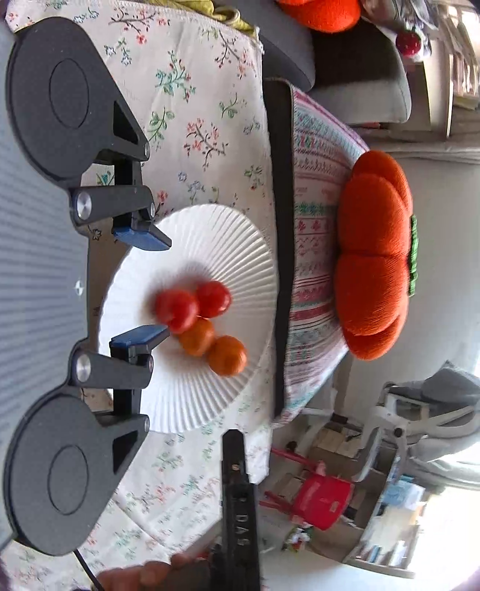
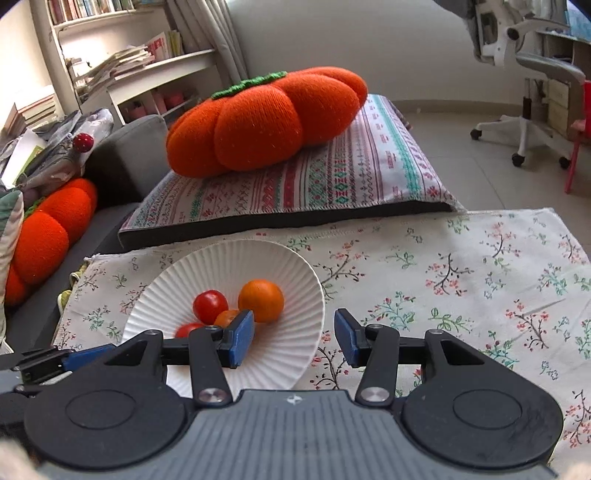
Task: Organize fruits
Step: 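Withdraw both tools from the plate back toward the fruit cluster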
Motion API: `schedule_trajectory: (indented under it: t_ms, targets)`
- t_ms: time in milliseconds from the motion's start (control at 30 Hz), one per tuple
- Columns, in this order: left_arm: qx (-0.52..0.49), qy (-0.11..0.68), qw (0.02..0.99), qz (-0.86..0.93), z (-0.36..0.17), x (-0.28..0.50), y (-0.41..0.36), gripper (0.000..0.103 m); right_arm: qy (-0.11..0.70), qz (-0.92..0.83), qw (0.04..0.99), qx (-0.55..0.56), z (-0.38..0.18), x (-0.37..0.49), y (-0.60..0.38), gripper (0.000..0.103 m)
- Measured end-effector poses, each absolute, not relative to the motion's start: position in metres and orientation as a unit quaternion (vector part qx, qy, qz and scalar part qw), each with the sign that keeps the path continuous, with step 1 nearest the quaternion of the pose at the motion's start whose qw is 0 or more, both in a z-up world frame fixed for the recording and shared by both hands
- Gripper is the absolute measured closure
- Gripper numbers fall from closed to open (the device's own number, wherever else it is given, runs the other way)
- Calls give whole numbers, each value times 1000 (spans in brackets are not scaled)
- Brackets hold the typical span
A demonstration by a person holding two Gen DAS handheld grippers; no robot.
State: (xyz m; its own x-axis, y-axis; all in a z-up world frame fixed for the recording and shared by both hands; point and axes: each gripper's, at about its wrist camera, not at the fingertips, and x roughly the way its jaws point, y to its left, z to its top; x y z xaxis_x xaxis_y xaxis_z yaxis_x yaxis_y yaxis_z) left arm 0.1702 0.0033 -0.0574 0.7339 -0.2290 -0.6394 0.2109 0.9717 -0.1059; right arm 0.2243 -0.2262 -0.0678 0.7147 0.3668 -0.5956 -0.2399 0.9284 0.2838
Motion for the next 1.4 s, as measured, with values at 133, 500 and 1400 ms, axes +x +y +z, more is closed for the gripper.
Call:
schedule_trajectory:
  t_ms: [133,500,1400]
  targets:
    - [-25,335,934,-120,-46,160,9,71,334,177,921,96,-60,217,-226,56]
    - [-7,337,936,-102,-35,128,10,55,324,211,914,123,-40,189,-237,37]
    - [-14,352,934,-59,-33,61,39,30,364,298,872,136,-37,129,-231,23]
